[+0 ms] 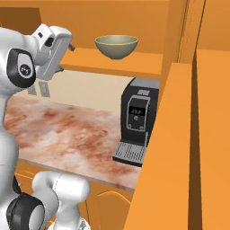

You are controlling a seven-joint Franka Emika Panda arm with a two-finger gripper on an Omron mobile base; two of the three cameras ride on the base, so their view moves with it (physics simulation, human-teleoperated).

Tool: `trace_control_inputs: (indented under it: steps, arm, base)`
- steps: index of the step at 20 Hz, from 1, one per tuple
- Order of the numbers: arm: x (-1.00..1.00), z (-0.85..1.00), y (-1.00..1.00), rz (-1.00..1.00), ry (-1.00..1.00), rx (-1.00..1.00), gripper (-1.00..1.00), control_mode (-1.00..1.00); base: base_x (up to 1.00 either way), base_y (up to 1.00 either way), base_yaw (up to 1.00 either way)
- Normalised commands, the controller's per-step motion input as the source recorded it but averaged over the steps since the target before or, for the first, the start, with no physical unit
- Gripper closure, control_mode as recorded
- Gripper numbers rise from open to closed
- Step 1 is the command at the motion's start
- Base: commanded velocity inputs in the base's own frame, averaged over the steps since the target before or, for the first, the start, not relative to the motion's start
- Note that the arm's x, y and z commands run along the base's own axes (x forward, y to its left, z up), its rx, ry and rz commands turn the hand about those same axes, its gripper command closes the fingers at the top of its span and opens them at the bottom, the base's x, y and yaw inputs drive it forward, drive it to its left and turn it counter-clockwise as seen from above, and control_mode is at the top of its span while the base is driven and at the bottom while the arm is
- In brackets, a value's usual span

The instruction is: Move the bowls from the cabinet to the plates on the dining table.

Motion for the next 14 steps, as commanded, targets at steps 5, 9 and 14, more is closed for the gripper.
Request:
trace_control_inputs:
  steps: [5, 9, 14]
  arm:
    - [0.24, 0.0, 0.0, -0.01, 0.0, -0.04, -1.0, -1.0]
    - [0.24, 0.0, -0.03, 0.0, 0.0, -0.03, -1.0, -1.0]
    - [0.21, 0.0, -0.07, 0.0, 0.0, -0.01, -1.0, -1.0]
  base:
    - [0.0, 0.0, 0.0]
    - [0.0, 0.0, 0.0]
    - [0.0, 0.0, 0.0]
